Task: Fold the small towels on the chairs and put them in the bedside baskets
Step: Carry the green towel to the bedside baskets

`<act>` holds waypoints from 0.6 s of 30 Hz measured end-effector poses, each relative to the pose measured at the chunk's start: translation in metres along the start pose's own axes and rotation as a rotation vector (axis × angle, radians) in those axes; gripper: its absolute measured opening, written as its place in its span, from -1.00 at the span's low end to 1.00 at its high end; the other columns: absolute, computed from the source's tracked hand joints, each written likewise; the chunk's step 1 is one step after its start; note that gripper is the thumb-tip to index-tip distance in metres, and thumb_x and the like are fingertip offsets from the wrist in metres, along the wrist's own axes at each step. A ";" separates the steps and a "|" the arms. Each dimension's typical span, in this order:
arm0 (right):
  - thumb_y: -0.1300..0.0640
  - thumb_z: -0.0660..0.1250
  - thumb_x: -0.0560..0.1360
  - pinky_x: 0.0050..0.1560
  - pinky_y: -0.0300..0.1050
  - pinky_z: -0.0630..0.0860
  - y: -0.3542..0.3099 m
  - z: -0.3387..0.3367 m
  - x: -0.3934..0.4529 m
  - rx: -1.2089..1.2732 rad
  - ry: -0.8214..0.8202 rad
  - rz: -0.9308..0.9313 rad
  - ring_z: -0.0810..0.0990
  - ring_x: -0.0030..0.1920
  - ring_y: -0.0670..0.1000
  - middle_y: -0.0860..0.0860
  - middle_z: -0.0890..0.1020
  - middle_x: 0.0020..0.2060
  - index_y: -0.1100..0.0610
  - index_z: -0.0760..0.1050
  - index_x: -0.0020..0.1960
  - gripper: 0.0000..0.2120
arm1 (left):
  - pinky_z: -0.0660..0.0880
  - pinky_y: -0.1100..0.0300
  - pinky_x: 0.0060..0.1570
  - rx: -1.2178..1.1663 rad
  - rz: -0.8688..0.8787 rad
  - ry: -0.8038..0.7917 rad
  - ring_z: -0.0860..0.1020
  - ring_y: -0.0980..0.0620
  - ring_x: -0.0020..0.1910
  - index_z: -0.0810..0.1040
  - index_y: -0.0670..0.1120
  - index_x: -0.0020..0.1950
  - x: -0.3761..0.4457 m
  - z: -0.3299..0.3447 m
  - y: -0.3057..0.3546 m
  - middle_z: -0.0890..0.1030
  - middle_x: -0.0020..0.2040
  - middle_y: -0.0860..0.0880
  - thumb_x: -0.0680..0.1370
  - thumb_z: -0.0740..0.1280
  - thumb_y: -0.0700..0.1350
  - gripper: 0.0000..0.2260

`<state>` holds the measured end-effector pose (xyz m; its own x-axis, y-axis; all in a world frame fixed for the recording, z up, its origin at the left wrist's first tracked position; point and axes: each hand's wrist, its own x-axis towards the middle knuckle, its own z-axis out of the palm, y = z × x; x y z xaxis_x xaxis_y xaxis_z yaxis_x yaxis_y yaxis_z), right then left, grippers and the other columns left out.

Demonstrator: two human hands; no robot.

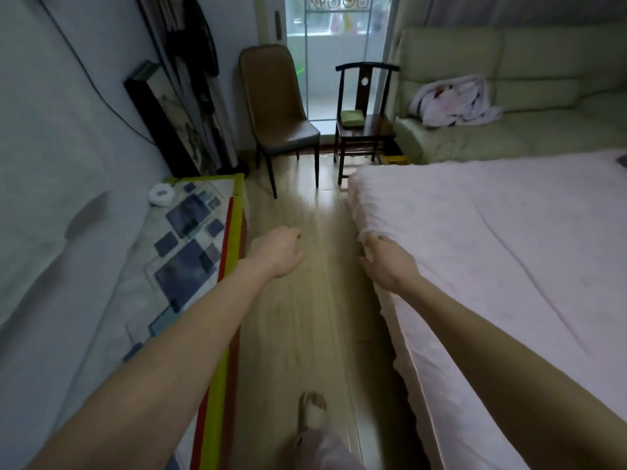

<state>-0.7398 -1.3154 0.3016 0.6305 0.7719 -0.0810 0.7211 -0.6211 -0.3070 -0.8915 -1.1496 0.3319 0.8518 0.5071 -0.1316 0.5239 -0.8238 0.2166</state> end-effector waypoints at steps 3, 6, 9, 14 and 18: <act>0.04 0.18 0.58 0.11 0.06 0.50 0.002 -0.007 0.095 -0.001 -0.006 0.060 0.52 0.15 0.19 0.14 0.53 0.16 0.16 0.44 0.23 -0.71 | 0.50 -0.03 0.15 -0.001 0.035 -0.025 0.47 -0.10 0.26 0.38 -0.15 0.42 0.097 -0.014 -0.027 0.47 0.33 -0.13 0.62 0.20 -0.01 -0.60; 0.05 0.20 0.58 0.11 0.05 0.50 0.000 -0.018 0.189 -0.020 -0.030 0.066 0.52 0.17 0.16 0.12 0.51 0.22 0.15 0.42 0.27 -0.69 | 0.49 -0.03 0.17 0.009 0.033 -0.018 0.47 -0.10 0.26 0.39 -0.14 0.41 0.191 -0.033 -0.058 0.47 0.33 -0.12 0.62 0.20 -0.01 -0.61; 0.07 0.21 0.59 0.16 0.07 0.49 -0.008 -0.031 0.279 -0.019 -0.031 0.069 0.50 0.21 0.16 0.13 0.46 0.31 0.17 0.41 0.31 -0.67 | 0.49 -0.04 0.17 0.011 0.014 -0.017 0.47 -0.12 0.26 0.43 -0.15 0.36 0.278 -0.053 -0.089 0.49 0.31 -0.13 0.61 0.20 0.01 -0.63; 0.04 0.20 0.60 0.20 0.05 0.50 -0.005 -0.033 0.439 -0.013 -0.007 0.080 0.50 0.24 0.14 0.12 0.45 0.35 0.15 0.37 0.37 -0.62 | 0.51 -0.04 0.08 0.029 0.028 -0.040 0.51 -0.14 0.13 0.44 -0.17 0.29 0.434 -0.069 -0.141 0.51 0.20 -0.15 0.60 0.22 -0.02 -0.67; 0.02 0.24 0.59 0.19 0.03 0.52 0.002 -0.036 0.563 0.018 0.024 0.161 0.51 0.24 0.13 0.11 0.46 0.35 0.12 0.36 0.41 -0.58 | 0.50 -0.05 0.12 0.046 0.050 -0.065 0.49 -0.16 0.22 0.39 -0.15 0.39 0.563 -0.089 -0.179 0.47 0.29 -0.15 0.59 0.26 0.00 -0.59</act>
<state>-0.3734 -0.8868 0.2901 0.7442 0.6591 -0.1081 0.6050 -0.7339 -0.3089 -0.5062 -0.6937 0.3053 0.8746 0.4486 -0.1840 0.4787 -0.8593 0.1801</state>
